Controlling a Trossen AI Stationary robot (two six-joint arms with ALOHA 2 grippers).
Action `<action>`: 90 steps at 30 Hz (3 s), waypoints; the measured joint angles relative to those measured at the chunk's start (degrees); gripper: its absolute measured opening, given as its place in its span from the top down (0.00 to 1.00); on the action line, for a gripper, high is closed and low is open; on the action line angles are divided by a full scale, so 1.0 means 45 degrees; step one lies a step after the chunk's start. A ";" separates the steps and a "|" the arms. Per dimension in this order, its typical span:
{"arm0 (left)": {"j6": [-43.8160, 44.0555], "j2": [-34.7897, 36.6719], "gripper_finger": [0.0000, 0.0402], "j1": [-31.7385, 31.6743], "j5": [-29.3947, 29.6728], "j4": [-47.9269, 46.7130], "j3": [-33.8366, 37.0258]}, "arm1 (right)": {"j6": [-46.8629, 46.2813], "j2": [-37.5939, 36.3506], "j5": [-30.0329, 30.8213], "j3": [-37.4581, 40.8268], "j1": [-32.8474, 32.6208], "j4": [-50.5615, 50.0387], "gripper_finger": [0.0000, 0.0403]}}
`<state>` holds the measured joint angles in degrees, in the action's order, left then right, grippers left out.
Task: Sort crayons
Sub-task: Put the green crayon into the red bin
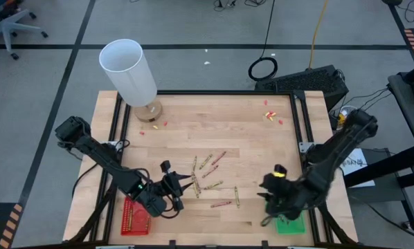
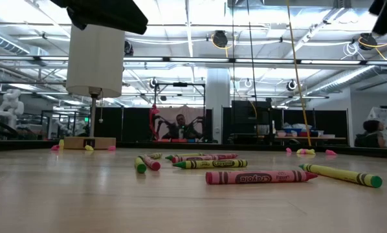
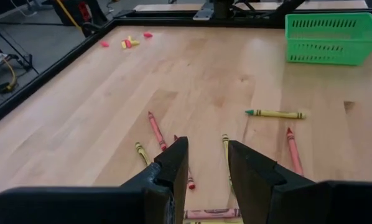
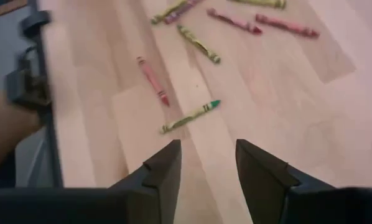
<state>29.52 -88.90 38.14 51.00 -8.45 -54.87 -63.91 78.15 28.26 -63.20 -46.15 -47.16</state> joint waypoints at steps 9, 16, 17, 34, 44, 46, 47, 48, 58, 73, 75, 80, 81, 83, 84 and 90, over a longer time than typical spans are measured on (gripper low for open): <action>-0.0076 0.0000 0.72 -0.0008 -0.0053 0.0004 0.0000 | -0.1846 0.2754 -0.0650 0.0005 0.1111 0.2933 0.56; -0.0058 -0.0003 0.72 -0.0008 -0.0378 0.0021 0.0000 | -0.3814 0.4278 -0.0610 0.0010 0.1664 0.3214 0.57; -0.0039 -0.0002 0.72 0.0007 -0.0380 0.0037 0.0000 | -0.4030 0.4488 -0.0608 0.0010 0.1688 0.3309 0.57; 0.0010 -0.0005 0.72 0.0028 -0.1001 0.0014 0.0000 | -0.4381 0.6414 0.0120 0.0010 0.1939 0.5692 0.58; -0.0028 -0.0005 0.72 0.0031 -0.1009 -0.0051 0.0000 | -0.3776 0.6431 -0.0019 0.0001 0.1964 0.5122 0.58; -0.0083 -0.0005 0.72 0.0031 -0.1009 -0.0078 0.0000 | -0.3471 0.6435 -0.0312 0.0010 0.2015 0.5002 0.58; -0.0083 -0.0005 0.72 0.0026 -0.1006 -0.0102 0.0000 | -0.3309 0.6435 -0.0557 0.0010 0.2045 0.4982 0.58; -0.0083 -0.0005 0.72 0.0031 -0.1008 -0.0138 0.0000 | -0.3175 0.6430 -0.0801 -0.0025 0.2081 0.4861 0.58; -0.0087 -0.0005 0.72 0.0029 -0.1008 -0.0266 0.0000 | -0.2304 0.6653 -0.0966 -0.0441 0.2066 0.3325 0.58; -0.0068 -0.0005 0.72 0.0028 -0.1005 -0.0339 0.0000 | -0.2592 0.7368 -0.0788 -0.0458 0.2046 0.3192 0.80; -0.0063 -0.0005 0.72 0.0026 -0.1005 -0.0339 0.0000 | -0.2612 0.7381 -0.0790 -0.0457 0.2050 0.3208 0.87; -0.0063 -0.0005 0.72 0.0031 -0.1008 -0.0334 0.0000 | -0.2648 0.7384 -0.0769 -0.0452 0.2057 0.3222 0.98; -0.0063 -0.0005 0.72 0.0029 -0.1005 -0.0339 0.0000 | -0.2704 0.7388 -0.0769 -0.0452 0.2061 0.3222 0.98; -0.0061 -0.0005 0.72 0.0031 -0.1005 -0.0335 0.0000 | -0.2906 0.7392 -0.0783 -0.0452 0.2065 0.3237 0.97; -0.0057 -0.0005 0.72 0.0031 -0.1005 -0.0339 0.0000 | -0.2945 0.7333 -0.0792 -0.0447 0.2065 0.3259 0.97; 0.0019 -0.0005 0.72 0.0030 -0.1005 -0.0329 0.0000 | -0.2039 0.7308 -0.0892 -0.1171 0.2076 0.2645 0.99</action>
<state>29.61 -88.92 38.28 46.48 -9.93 -54.87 -73.09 111.04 24.24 -68.47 -36.81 -35.26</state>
